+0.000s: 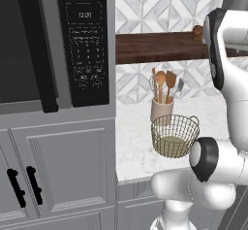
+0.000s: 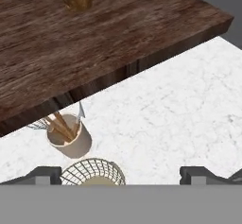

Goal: Open the cabinet, pick up the bread from the cabinet and place it in the basket. Then move the basket to the dining counter.

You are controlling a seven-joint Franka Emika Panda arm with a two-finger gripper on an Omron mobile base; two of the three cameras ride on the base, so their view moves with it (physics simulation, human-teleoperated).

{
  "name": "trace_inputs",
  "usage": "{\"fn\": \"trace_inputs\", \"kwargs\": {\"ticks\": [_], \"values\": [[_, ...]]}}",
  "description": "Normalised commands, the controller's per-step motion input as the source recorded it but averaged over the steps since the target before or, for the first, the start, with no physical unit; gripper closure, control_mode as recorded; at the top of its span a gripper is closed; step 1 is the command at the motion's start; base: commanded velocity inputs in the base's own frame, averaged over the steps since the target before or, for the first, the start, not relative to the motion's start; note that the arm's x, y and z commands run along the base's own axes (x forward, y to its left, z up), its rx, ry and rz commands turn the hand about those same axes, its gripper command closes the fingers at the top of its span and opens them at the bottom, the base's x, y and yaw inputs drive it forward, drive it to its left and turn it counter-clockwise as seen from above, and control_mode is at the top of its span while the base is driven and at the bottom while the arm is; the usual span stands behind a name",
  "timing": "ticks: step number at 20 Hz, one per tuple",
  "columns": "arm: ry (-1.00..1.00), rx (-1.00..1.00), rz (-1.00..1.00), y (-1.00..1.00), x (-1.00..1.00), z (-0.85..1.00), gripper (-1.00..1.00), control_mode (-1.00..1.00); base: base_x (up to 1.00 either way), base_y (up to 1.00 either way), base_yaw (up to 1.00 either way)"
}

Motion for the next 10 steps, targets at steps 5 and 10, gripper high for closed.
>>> {"fn": "trace_inputs", "kwargs": {"ticks": [5,10], "values": [[-0.02,-0.01,0.0,-0.29,0.79,0.07,-1.0,-1.0,0.0,0.0,0.0],[0.0,0.1,0.0,-0.15,0.58,0.41,-1.0,-1.0,0.0,0.0,0.0]]}}
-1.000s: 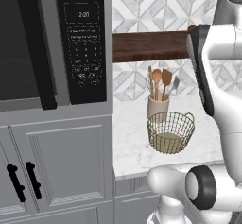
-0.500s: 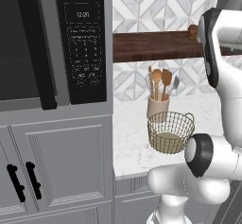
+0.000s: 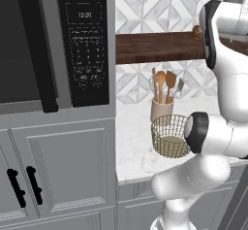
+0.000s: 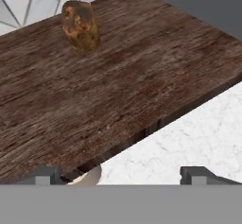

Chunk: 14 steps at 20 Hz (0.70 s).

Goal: Open the cabinet, pick up the bread from the cabinet and place it in the basket. Then move the basket to the dining counter.

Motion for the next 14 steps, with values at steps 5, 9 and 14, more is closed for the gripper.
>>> {"fn": "trace_inputs", "kwargs": {"ticks": [5,9,14], "values": [[0.02,0.0,0.0,-0.09,0.44,0.02,-1.0,-1.0,0.0,0.0,0.0],[0.02,0.0,0.04,-0.05,0.7,0.0,-1.0,-1.0,0.0,0.0,0.0],[0.0,0.0,0.09,-0.12,0.61,0.0,-1.0,-1.0,0.0,0.0,0.0]]}}
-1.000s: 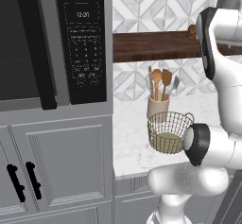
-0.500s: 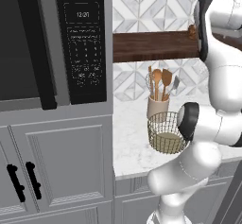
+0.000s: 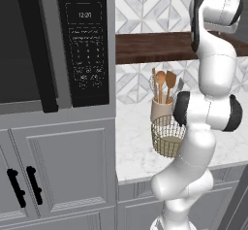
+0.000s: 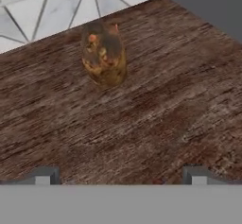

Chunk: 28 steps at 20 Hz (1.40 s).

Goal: Open the cabinet, pick up the bread from the cabinet and place it in the basket. Then move the basket to the dining counter.

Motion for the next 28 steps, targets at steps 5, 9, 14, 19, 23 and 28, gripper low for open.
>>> {"fn": "trace_inputs", "kwargs": {"ticks": [5,9,14,19,23,28], "values": [[0.0,0.0,0.08,-0.33,0.46,0.01,-1.0,-1.0,0.0,0.0,0.0],[0.0,0.0,0.12,-0.25,0.63,0.0,-1.0,-1.0,0.0,0.0,0.0],[-0.07,-0.01,0.11,-0.11,0.48,0.0,-1.0,-1.0,0.0,0.0,0.0],[-0.12,-0.15,0.02,-0.04,0.15,0.0,-1.0,-1.0,0.0,0.0,0.0],[-0.1,-0.26,0.0,0.0,0.12,0.0,-1.0,-1.0,0.0,0.0,0.0],[0.0,-0.06,0.0,0.05,0.21,-0.03,-1.0,-1.0,0.0,0.0,0.0]]}}
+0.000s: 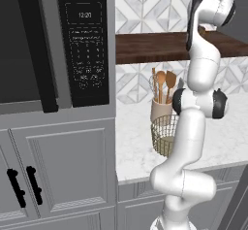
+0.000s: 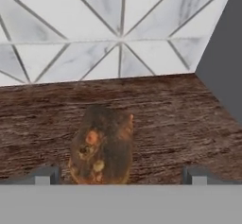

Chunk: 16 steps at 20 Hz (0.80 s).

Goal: Open the cabinet, pick up the bread from the cabinet and place it in the basket. Then move the basket to the dining counter.

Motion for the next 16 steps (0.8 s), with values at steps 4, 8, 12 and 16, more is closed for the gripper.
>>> {"fn": "trace_inputs", "kwargs": {"ticks": [4,8,12,16], "values": [[0.02,0.05,0.0,0.0,0.25,-0.01,-1.0,-1.0,0.0,0.0,0.0],[0.03,0.04,0.0,0.0,0.26,0.0,-1.0,-1.0,0.0,0.0,0.0],[0.04,0.05,0.0,-0.03,0.32,0.0,-1.0,-1.0,0.0,0.0,0.0],[0.08,0.03,0.0,-0.01,0.32,0.0,-1.0,-1.0,0.0,0.0,0.0]]}}
